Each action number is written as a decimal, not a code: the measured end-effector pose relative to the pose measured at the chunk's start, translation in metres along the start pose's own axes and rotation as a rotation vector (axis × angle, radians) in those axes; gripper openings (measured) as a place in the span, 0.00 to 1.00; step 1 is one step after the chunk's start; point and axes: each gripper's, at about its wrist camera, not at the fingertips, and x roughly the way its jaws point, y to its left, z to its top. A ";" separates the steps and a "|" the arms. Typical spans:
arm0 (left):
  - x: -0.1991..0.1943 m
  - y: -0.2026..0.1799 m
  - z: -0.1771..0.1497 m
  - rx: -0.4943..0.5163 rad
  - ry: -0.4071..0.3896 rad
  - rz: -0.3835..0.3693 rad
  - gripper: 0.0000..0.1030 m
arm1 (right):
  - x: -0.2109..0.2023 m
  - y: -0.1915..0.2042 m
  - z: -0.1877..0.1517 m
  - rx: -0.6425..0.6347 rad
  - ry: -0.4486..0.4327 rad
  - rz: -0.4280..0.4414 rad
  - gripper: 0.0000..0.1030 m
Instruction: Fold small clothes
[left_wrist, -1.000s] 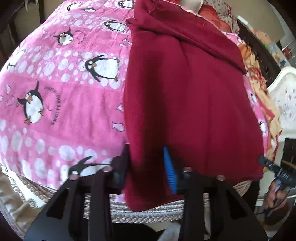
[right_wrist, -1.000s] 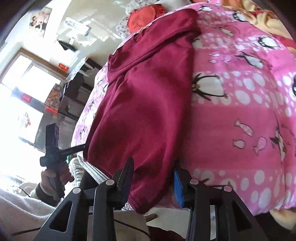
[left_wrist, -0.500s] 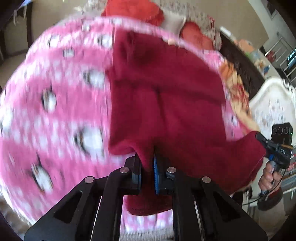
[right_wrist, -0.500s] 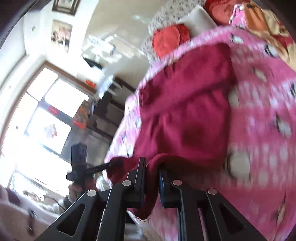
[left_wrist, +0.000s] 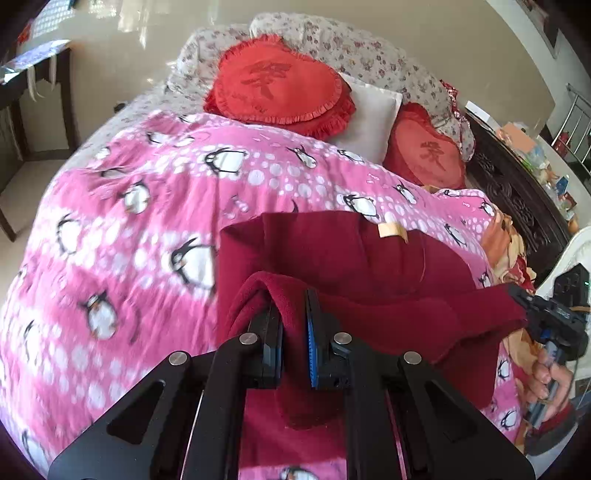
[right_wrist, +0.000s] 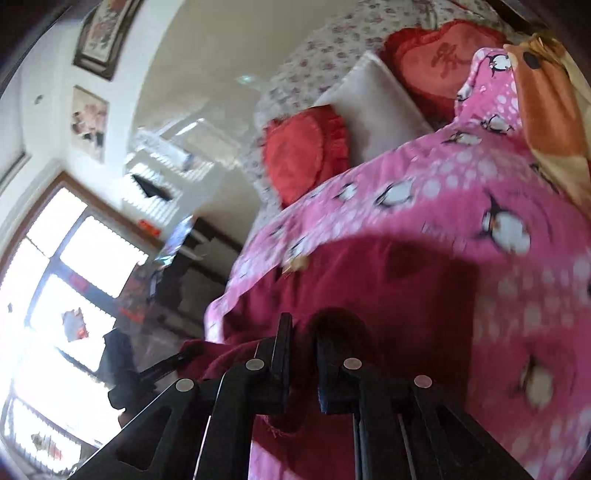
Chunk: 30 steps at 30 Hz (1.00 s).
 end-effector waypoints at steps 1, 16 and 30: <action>0.005 -0.001 0.005 0.000 0.007 -0.001 0.09 | 0.007 -0.004 0.006 0.005 -0.002 -0.018 0.10; -0.045 0.000 0.027 0.058 -0.119 -0.005 0.70 | -0.039 0.008 0.029 -0.034 -0.138 -0.085 0.47; 0.070 0.005 0.019 0.017 0.058 0.158 0.70 | 0.084 0.028 0.015 -0.261 0.032 -0.365 0.35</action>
